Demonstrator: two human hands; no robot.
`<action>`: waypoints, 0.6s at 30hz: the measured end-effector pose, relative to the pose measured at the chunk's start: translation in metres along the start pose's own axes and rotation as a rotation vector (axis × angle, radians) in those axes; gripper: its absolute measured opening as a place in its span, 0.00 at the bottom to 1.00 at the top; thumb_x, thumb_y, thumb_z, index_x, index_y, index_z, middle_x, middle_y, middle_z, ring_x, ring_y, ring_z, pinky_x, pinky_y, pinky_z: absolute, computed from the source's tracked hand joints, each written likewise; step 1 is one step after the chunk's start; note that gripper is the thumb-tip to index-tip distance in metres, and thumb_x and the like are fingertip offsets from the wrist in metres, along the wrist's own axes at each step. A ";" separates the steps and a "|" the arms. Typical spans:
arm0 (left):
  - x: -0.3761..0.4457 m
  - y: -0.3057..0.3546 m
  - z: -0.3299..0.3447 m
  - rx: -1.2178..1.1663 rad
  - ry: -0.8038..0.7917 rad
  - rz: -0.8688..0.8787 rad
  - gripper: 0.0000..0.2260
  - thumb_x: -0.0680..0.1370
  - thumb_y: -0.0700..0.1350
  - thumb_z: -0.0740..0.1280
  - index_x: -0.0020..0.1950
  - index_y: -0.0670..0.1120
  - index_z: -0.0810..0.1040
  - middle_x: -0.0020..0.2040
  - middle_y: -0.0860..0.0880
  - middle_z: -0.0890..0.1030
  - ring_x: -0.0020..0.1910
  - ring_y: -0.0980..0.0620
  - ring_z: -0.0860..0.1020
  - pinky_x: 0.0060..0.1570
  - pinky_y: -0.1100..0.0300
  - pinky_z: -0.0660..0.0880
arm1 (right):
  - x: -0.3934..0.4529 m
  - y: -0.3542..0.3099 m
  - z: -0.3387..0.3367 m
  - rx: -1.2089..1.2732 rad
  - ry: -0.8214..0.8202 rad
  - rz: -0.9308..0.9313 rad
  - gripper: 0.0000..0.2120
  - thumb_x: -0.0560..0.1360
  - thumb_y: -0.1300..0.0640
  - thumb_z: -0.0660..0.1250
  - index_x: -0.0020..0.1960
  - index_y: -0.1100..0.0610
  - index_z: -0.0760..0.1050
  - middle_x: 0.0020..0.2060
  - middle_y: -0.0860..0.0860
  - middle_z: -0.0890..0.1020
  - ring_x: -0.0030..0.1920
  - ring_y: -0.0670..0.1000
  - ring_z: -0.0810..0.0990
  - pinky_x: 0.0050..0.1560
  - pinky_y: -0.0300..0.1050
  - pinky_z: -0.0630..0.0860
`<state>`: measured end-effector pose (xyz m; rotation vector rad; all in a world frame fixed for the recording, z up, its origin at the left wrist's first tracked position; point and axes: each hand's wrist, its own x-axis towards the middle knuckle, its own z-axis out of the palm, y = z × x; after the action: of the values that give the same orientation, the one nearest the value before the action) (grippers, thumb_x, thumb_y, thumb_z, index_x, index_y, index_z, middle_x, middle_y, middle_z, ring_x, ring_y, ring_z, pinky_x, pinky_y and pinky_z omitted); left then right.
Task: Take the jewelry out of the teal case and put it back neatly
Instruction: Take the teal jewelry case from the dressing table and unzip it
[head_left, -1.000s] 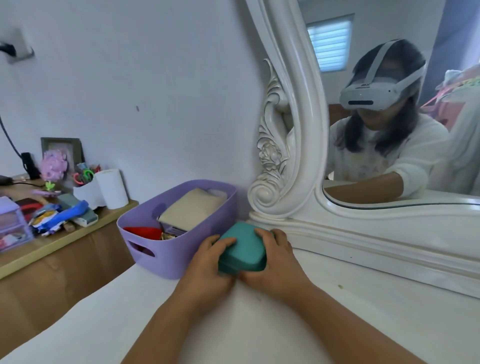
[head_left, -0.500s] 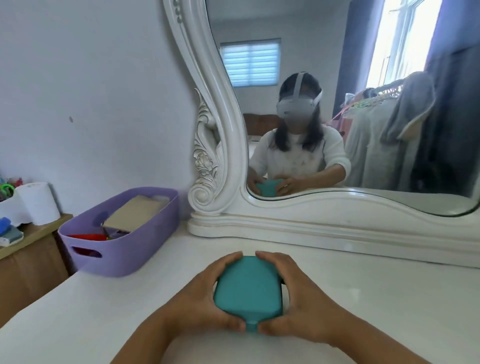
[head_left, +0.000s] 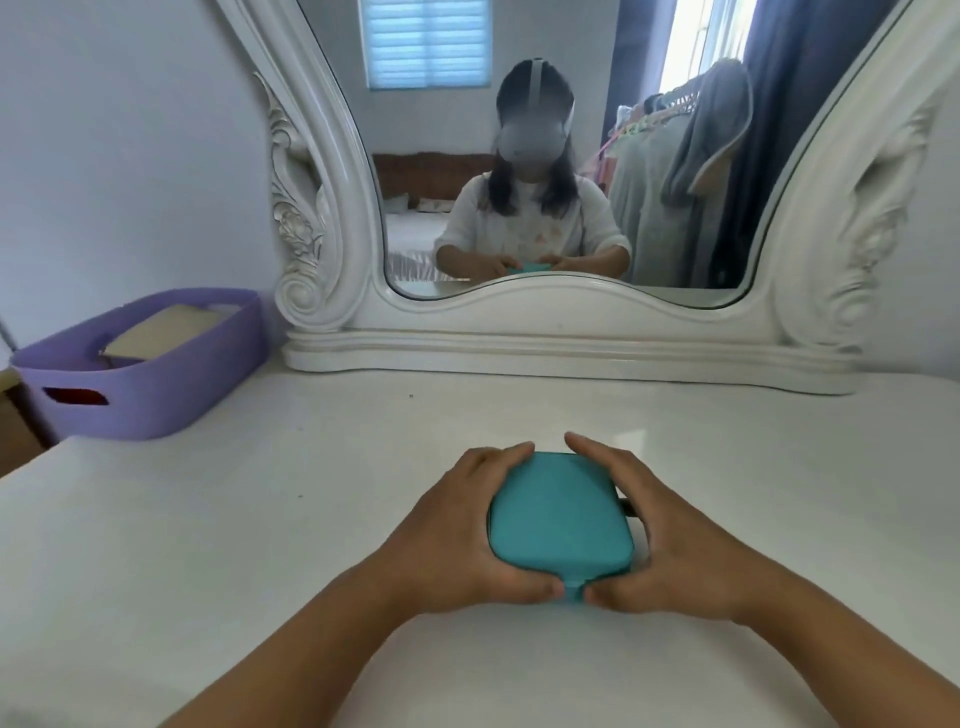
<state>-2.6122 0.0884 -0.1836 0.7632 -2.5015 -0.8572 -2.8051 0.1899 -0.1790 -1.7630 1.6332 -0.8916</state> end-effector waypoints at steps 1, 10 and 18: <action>-0.001 0.002 0.006 0.004 -0.011 -0.004 0.47 0.58 0.61 0.76 0.71 0.61 0.55 0.65 0.63 0.62 0.62 0.64 0.65 0.61 0.65 0.67 | -0.006 0.002 -0.001 0.007 -0.004 0.007 0.50 0.59 0.56 0.77 0.70 0.34 0.51 0.65 0.31 0.61 0.64 0.31 0.63 0.55 0.24 0.67; -0.003 0.001 0.024 0.014 -0.054 0.009 0.42 0.56 0.64 0.72 0.63 0.73 0.51 0.66 0.70 0.59 0.66 0.70 0.60 0.66 0.67 0.62 | -0.020 0.019 0.006 0.012 0.004 -0.018 0.50 0.58 0.53 0.76 0.68 0.32 0.49 0.63 0.29 0.57 0.66 0.35 0.62 0.60 0.30 0.67; 0.008 -0.016 0.013 -0.497 -0.056 -0.150 0.24 0.73 0.69 0.53 0.67 0.64 0.67 0.62 0.57 0.77 0.63 0.56 0.74 0.64 0.59 0.68 | -0.017 0.027 0.009 -0.057 -0.009 -0.005 0.50 0.59 0.46 0.77 0.64 0.27 0.42 0.61 0.24 0.53 0.65 0.28 0.55 0.58 0.18 0.58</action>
<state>-2.6190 0.0781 -0.2020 0.7601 -2.1500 -1.4931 -2.8150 0.2045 -0.2068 -1.8081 1.6645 -0.8456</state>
